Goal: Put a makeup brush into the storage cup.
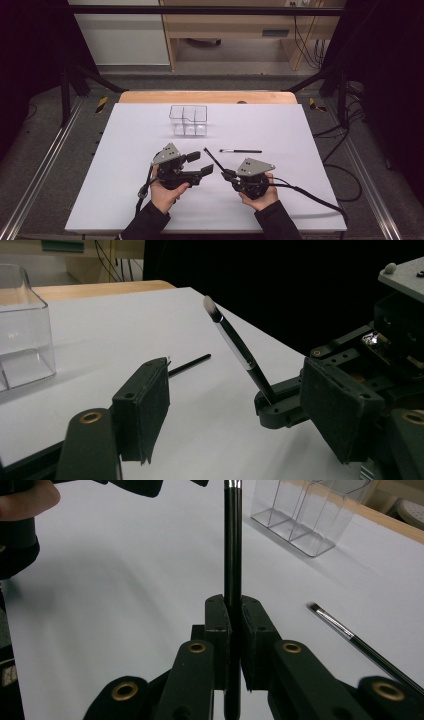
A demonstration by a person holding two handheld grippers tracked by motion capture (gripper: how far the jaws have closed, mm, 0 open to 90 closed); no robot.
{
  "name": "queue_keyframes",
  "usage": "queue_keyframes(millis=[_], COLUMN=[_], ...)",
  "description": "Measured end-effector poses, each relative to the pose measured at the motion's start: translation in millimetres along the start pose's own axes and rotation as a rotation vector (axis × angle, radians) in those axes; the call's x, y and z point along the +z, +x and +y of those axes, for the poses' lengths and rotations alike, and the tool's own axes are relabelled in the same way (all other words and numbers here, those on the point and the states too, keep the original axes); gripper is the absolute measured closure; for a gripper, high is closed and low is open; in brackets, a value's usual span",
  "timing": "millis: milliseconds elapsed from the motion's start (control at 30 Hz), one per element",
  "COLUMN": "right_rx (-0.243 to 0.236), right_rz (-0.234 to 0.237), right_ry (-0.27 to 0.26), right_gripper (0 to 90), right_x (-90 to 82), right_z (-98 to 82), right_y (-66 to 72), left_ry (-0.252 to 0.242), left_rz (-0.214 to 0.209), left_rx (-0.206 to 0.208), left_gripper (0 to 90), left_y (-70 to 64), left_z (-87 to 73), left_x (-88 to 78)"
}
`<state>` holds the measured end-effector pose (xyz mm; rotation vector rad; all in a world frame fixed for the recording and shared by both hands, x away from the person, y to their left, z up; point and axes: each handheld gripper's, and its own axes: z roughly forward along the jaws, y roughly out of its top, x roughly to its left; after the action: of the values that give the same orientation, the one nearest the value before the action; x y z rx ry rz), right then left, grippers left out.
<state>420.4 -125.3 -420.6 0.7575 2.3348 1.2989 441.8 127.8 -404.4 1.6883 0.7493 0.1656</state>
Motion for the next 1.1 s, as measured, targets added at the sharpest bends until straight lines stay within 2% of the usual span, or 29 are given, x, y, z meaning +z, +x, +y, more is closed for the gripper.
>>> queue_keyframes(millis=[300, 667, 933, 1100], right_rx=[0.040, 0.080, 0.093, 0.102], right_rz=[0.003, 0.016, 0.020, 0.020], right_ry=[-0.031, -0.058, -0.075, -0.081], right_gripper=[84.1, 84.1, 84.1, 84.1], right_x=[-0.3, 0.6, -0.7, -0.7], right_z=[1.3, 2.3, 3.2, 3.5], right_y=[0.0, 0.8, 1.2, 1.6], left_ry=[-0.036, -0.076, -0.107, -0.121], left_rz=[0.001, -0.023, -0.035, -0.029], left_rx=[-0.024, -0.070, -0.109, -0.116], left_gripper=[28.7, 33.7, 43.2, 50.9], left_y=[-1.2, -2.7, -3.6, -4.5], left_z=[0.6, 1.1, 1.9, 2.8], left_x=[3.8, 12.5, 16.7, 16.7])
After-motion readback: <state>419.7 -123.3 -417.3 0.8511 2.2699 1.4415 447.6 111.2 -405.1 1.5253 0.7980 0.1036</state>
